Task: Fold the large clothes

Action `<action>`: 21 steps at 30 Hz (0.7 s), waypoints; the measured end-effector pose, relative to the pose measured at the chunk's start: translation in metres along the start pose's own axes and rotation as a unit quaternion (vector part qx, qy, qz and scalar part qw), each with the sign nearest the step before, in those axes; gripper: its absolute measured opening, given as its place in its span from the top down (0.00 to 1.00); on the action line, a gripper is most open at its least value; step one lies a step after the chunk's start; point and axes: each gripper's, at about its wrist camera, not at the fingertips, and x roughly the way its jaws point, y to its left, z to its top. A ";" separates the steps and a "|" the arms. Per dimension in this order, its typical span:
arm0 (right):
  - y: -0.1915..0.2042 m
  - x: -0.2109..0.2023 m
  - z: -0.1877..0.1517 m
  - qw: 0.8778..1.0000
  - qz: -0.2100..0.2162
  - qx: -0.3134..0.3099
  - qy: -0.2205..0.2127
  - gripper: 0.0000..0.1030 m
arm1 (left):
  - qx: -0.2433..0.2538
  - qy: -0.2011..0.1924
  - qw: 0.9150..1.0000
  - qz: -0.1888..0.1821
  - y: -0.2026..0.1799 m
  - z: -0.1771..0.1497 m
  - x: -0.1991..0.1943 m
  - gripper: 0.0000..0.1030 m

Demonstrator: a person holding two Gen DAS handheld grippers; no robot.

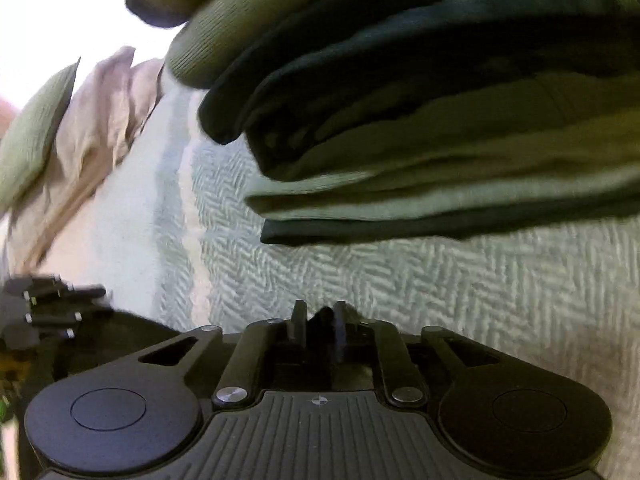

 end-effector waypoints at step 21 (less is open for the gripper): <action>-0.002 -0.023 -0.044 0.997 0.045 0.001 0.057 1.00 | -0.008 -0.024 0.999 -0.036 0.016 0.004 -0.005 1.00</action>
